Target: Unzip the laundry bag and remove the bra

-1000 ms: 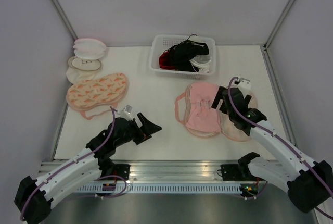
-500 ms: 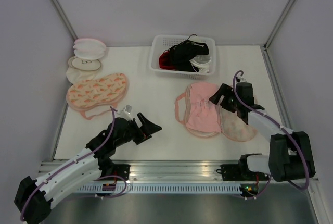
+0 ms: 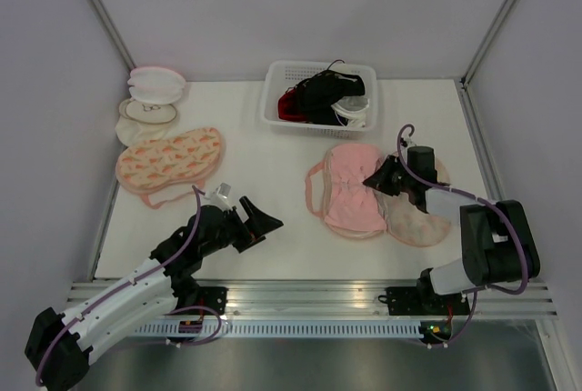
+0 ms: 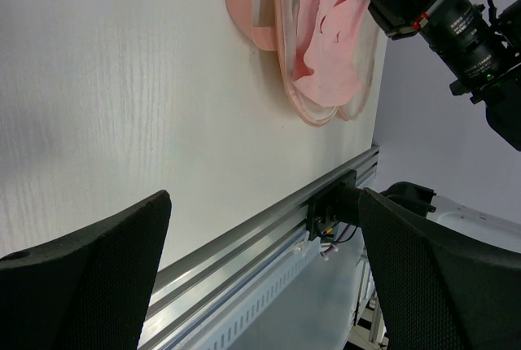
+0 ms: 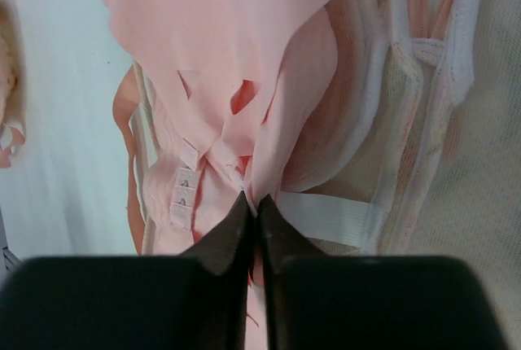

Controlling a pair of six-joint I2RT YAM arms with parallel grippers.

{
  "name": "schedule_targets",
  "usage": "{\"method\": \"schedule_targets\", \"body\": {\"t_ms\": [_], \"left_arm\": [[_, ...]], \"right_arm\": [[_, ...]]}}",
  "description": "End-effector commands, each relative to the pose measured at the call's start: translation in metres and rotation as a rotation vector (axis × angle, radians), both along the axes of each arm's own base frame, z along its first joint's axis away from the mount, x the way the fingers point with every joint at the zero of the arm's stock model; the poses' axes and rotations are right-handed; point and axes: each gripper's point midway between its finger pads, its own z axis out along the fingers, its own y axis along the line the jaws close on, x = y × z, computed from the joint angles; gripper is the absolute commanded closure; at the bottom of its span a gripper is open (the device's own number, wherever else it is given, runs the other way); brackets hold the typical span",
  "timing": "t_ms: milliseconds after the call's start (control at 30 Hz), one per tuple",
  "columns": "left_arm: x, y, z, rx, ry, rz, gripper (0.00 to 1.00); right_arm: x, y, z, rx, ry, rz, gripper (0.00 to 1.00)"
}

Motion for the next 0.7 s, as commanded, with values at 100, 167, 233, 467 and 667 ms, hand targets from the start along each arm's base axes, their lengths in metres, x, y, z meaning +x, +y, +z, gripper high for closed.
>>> {"method": "schedule_targets", "body": {"t_ms": [100,167,233,467,667], "left_arm": [[0.001,-0.004,0.005,-0.013,-0.037,-0.024,0.01],[0.001,-0.004,0.005,-0.013,-0.039,-0.022,0.01],[0.001,-0.003,0.005,-0.013,-0.039,-0.022,0.01],[0.002,-0.004,0.007,-0.019,-0.043,-0.022,0.01],[0.002,-0.005,0.006,-0.019,-0.04,-0.026,0.01]], "right_arm": [[-0.002,0.009,0.041,0.052,-0.127,0.049,1.0],[-0.004,0.014,0.061,0.088,-0.168,0.069,1.0],[-0.005,0.02,0.081,0.122,-0.207,0.095,1.0],[0.006,0.035,0.172,0.219,-0.379,0.167,1.0],[0.044,0.047,0.23,0.288,-0.491,0.206,0.99]]}}
